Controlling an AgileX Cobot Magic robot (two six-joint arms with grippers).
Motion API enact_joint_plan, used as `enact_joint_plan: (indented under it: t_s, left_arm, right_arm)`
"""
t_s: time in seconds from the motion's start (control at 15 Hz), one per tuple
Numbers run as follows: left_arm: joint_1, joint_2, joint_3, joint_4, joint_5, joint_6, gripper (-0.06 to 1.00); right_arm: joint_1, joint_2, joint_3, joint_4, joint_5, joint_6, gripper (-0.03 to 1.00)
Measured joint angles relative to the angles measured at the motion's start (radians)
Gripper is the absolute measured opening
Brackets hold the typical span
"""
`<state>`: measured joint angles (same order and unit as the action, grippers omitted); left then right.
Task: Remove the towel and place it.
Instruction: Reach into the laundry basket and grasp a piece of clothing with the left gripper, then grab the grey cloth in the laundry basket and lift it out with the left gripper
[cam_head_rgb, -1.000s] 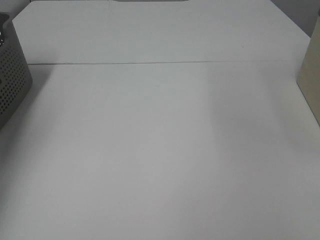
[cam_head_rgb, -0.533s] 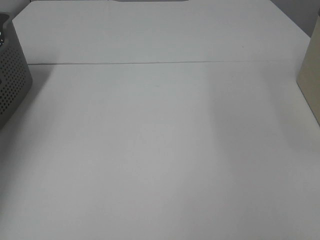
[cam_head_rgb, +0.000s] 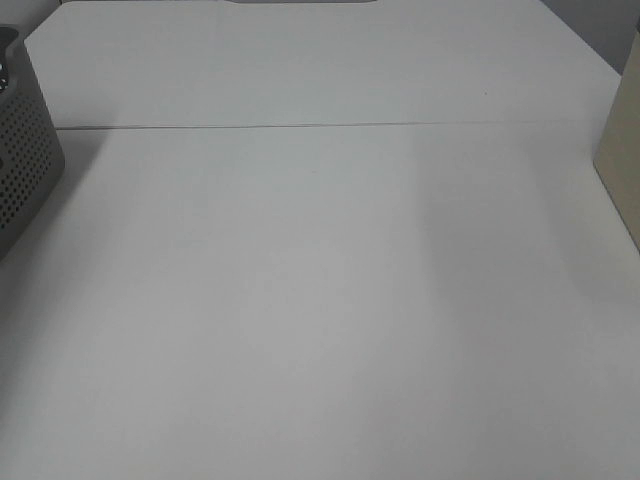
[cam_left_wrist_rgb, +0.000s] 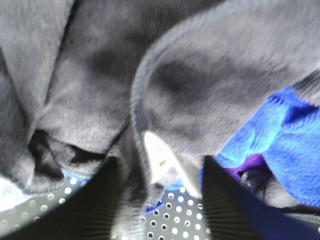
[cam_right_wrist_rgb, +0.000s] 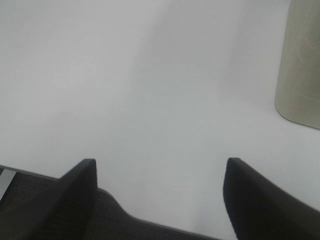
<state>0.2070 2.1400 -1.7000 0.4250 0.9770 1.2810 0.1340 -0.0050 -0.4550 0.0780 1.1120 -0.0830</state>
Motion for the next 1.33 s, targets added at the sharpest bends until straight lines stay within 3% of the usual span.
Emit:
enact_joint_plan:
  t_s: [0.2, 0.67, 0.93, 1.0, 1.33]
  left_arm:
    - [0.014, 0.000, 0.000, 0.001, 0.000, -0.034, 0.23]
    - [0.016, 0.000, 0.000, 0.000, -0.097, -0.064, 0.20]
    - [0.016, 0.000, 0.000, 0.000, -0.095, -0.064, 0.00]
    - [0.016, -0.004, 0.000, 0.000, -0.081, -0.064, 0.00]
    - [-0.077, -0.257, 0.000, 0.011, -0.060, -0.145, 0.00]
  right_arm:
    - [0.000, 0.000, 0.000, 0.000, 0.000, 0.000, 0.69]
    - [0.000, 0.000, 0.000, 0.000, 0.000, 0.001, 0.69]
    - [0.000, 0.000, 0.000, 0.000, 0.000, 0.001, 0.69]
    - [0.000, 0.000, 0.000, 0.000, 0.000, 0.001, 0.69]
    - [0.000, 0.000, 0.000, 0.000, 0.000, 0.001, 0.69]
